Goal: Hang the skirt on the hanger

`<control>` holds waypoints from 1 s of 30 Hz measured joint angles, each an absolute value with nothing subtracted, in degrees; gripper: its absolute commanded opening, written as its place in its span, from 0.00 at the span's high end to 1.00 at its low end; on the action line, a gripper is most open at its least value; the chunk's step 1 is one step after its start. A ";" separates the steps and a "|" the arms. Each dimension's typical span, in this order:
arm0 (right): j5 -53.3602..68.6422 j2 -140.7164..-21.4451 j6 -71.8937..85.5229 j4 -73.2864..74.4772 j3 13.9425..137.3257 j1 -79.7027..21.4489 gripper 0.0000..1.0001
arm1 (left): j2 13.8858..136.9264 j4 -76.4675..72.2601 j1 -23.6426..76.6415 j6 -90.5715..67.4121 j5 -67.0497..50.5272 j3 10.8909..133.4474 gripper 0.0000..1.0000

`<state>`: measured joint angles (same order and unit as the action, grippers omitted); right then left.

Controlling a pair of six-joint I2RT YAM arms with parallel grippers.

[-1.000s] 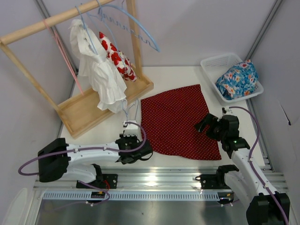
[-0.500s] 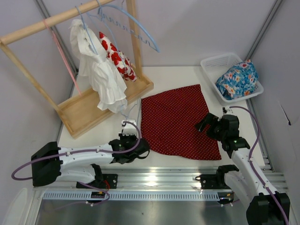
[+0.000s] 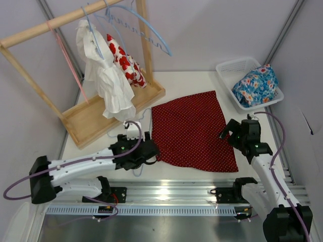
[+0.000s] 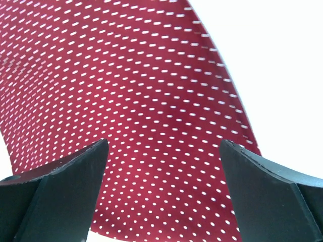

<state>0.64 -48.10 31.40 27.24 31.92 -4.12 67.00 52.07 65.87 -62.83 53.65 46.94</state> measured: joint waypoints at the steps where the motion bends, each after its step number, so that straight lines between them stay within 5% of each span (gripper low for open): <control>1: -0.08 -47.92 31.59 27.97 32.03 -3.57 0.01 | 65.14 51.68 65.87 -62.26 52.07 47.97 0.14; 8: -3.38 -42.87 36.86 32.21 31.73 -0.12 0.01 | 55.00 38.81 67.79 -56.25 40.45 45.08 0.25; 21: -7.81 -38.28 49.67 39.75 26.70 1.61 0.02 | 68.99 21.30 70.19 -51.51 32.64 36.62 0.47; 30: -8.25 -37.23 54.15 40.64 24.05 1.61 0.16 | 72.49 14.92 67.09 -46.39 29.71 32.91 0.49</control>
